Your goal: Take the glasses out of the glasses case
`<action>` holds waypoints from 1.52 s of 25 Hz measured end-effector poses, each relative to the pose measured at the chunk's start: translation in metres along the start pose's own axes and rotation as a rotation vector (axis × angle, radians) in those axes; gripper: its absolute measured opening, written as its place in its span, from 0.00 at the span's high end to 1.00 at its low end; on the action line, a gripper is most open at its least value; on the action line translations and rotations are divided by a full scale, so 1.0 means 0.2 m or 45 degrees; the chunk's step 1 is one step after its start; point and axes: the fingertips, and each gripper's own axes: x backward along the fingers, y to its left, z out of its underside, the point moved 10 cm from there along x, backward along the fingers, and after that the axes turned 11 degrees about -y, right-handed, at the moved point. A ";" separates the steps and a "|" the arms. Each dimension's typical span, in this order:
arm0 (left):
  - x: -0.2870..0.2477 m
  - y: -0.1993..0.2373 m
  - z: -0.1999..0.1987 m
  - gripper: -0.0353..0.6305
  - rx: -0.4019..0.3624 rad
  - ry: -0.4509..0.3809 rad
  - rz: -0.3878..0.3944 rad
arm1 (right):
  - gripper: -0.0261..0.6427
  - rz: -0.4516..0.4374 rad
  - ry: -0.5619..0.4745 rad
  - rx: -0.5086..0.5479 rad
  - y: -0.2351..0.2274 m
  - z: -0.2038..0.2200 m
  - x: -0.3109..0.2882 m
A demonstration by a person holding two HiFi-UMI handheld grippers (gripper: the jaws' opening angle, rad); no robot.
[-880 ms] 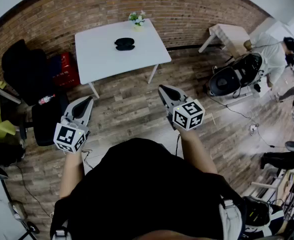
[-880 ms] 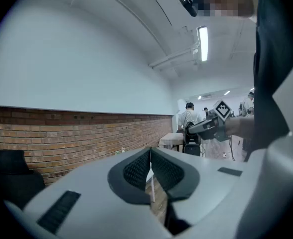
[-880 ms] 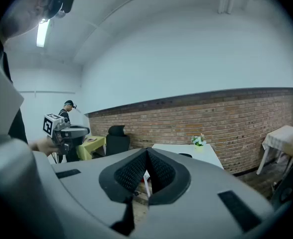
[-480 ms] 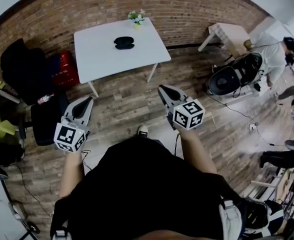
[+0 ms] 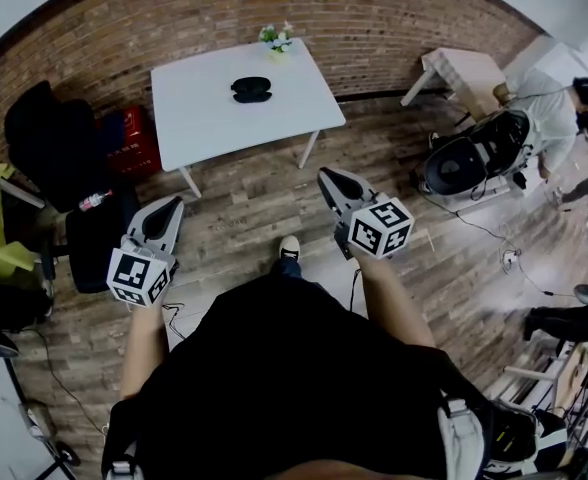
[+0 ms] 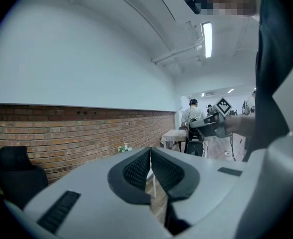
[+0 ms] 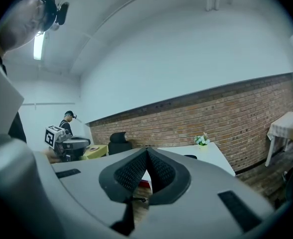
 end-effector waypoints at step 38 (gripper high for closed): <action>-0.47 0.14 0.15 0.93 0.034 0.106 -0.126 | 0.94 -0.028 0.092 -0.017 -0.57 0.02 -0.33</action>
